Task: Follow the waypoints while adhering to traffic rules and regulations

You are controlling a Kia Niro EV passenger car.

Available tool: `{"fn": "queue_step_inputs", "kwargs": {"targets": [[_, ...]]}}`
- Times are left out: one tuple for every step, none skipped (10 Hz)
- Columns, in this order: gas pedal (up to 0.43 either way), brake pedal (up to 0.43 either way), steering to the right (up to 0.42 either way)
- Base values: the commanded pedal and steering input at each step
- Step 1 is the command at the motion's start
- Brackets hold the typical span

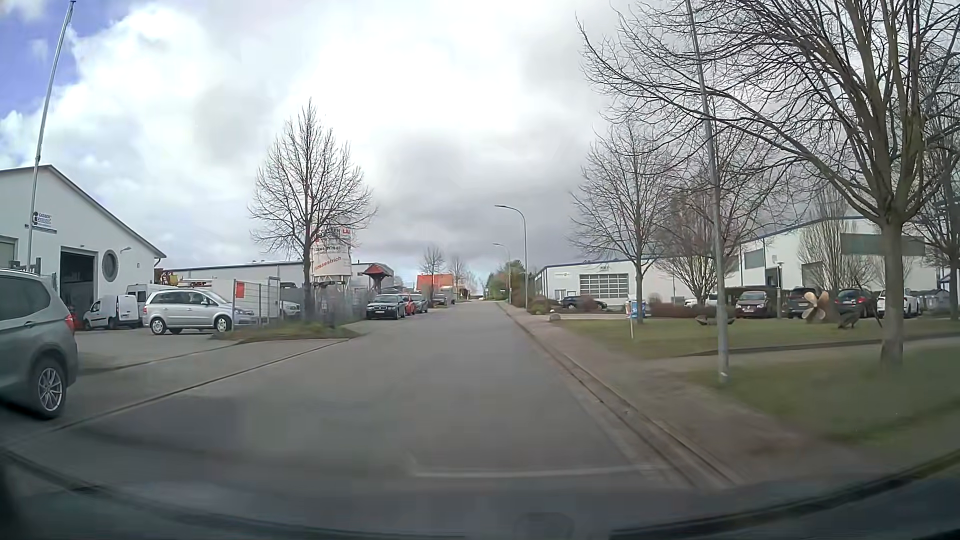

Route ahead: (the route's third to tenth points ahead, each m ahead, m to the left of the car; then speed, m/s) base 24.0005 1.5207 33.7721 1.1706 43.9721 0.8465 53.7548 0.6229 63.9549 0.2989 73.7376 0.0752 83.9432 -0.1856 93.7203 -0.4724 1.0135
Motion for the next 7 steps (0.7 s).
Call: {"fn": "queue_step_inputs", "kwargs": {"targets": [[0.000,0.000,-0.012],[0.000,0.000,-0.013],[0.000,0.000,-0.013],[0.000,0.000,-0.013],[0.000,0.000,-0.013],[0.000,0.000,-0.013],[0.000,0.000,-0.012]]}}
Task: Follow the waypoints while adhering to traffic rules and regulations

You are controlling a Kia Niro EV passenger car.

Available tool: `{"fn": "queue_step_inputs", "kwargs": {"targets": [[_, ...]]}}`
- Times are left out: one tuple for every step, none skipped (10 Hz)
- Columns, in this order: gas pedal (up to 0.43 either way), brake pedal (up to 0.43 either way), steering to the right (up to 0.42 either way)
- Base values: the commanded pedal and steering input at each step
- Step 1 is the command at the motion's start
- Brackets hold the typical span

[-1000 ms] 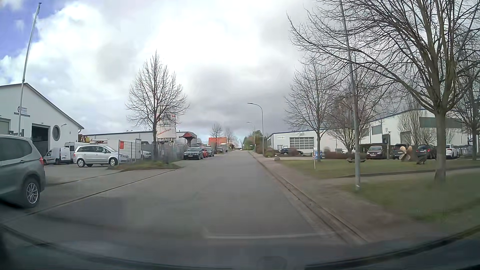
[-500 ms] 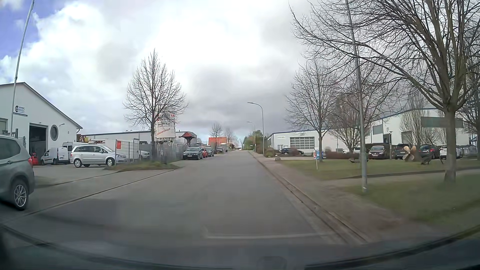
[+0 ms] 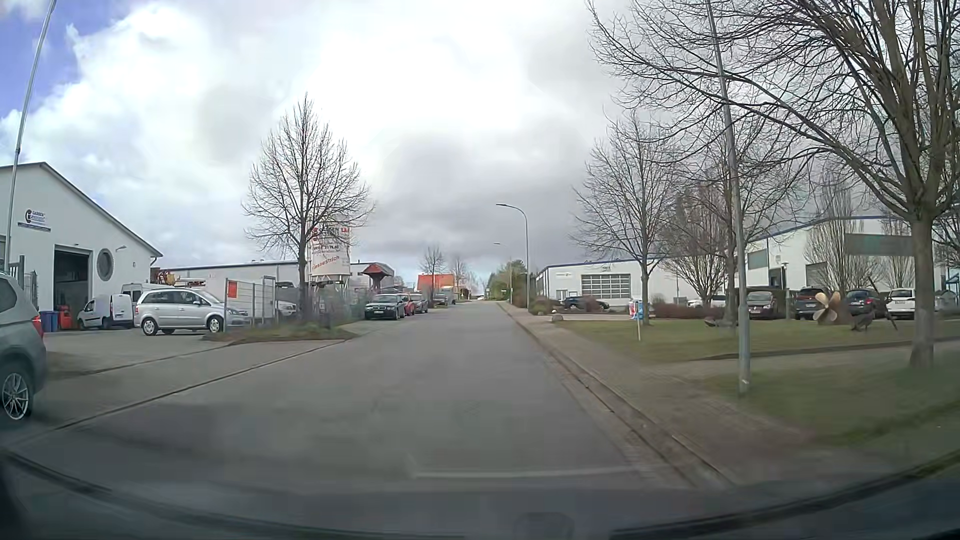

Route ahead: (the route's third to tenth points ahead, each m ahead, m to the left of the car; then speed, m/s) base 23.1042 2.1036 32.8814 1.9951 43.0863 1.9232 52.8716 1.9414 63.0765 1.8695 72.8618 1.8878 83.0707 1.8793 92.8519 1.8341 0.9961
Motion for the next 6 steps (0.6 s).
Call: {"fn": "queue_step_inputs", "kwargs": {"targets": [[0.000,0.000,-0.011],[0.000,0.000,-0.011],[0.000,0.000,-0.011],[0.000,0.000,-0.011],[0.000,0.000,-0.011],[0.000,0.000,-0.011]]}}
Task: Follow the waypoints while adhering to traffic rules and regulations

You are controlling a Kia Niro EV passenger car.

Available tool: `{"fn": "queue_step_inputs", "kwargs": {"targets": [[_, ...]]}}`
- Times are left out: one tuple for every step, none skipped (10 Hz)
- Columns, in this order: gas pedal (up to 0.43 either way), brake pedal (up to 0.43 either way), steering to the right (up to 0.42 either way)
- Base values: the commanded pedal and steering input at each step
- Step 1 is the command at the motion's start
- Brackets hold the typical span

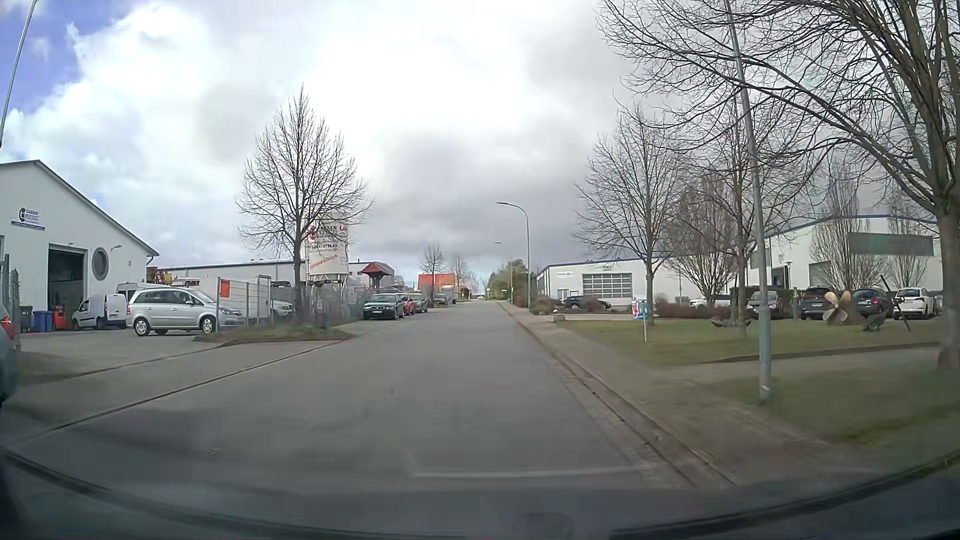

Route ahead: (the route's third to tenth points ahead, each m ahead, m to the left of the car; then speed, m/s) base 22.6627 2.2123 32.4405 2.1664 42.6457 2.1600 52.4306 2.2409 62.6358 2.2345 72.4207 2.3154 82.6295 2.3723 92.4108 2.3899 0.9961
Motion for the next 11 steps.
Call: {"fn": "queue_step_inputs", "kwargs": {"targets": [[0.000,0.000,-0.011],[0.000,0.000,-0.011],[0.000,0.000,-0.011],[0.000,0.000,-0.011],[0.000,0.000,-0.011],[0.000,0.000,-0.011],[0.000,0.000,-0.012],[0.000,0.000,-0.015],[0.000,0.000,-0.016],[0.000,0.000,-0.016],[0.000,0.000,-0.016]]}}
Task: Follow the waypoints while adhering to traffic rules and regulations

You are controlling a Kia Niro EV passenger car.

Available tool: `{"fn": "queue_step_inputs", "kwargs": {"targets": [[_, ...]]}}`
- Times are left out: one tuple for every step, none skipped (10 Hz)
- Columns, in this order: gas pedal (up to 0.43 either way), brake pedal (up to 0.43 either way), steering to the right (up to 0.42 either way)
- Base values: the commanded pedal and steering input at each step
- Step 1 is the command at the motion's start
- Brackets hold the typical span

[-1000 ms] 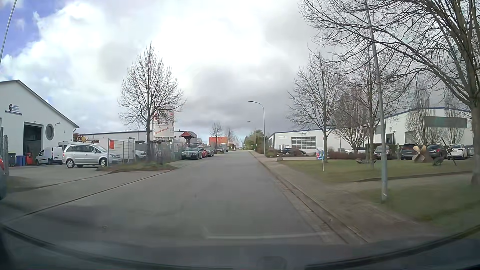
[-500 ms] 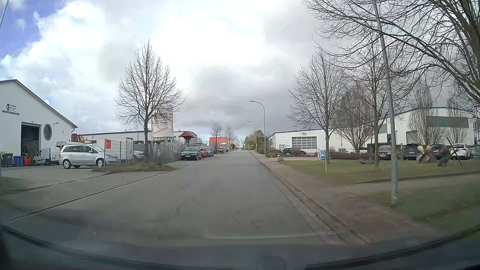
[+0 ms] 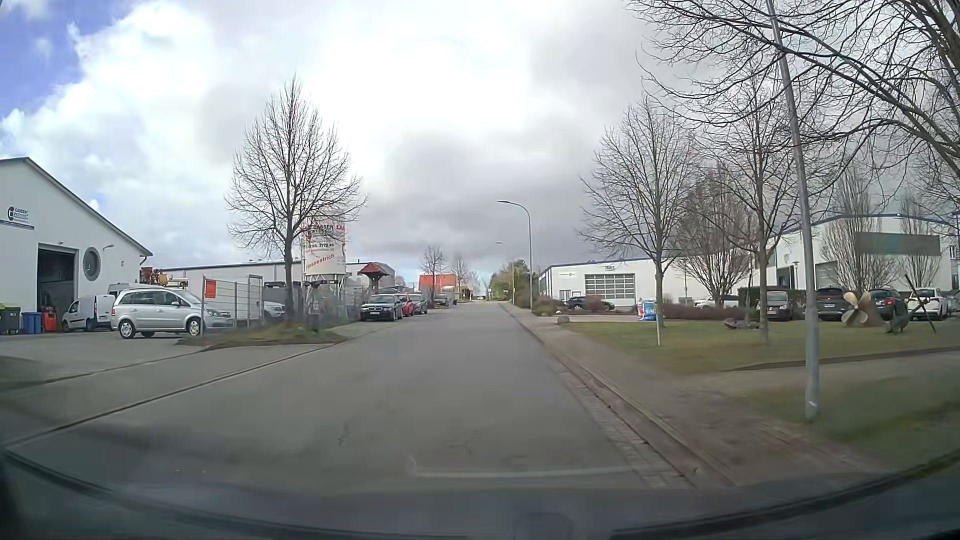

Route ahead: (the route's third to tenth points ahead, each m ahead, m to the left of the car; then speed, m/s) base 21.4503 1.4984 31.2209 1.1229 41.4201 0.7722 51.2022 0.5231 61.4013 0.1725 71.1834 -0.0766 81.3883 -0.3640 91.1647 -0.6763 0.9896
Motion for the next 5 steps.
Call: {"fn": "queue_step_inputs", "kwargs": {"targets": [[0.000,0.000,-0.015],[0.000,0.000,-0.014],[0.000,0.000,-0.014],[0.000,0.000,-0.014],[0.000,0.000,-0.013]]}}
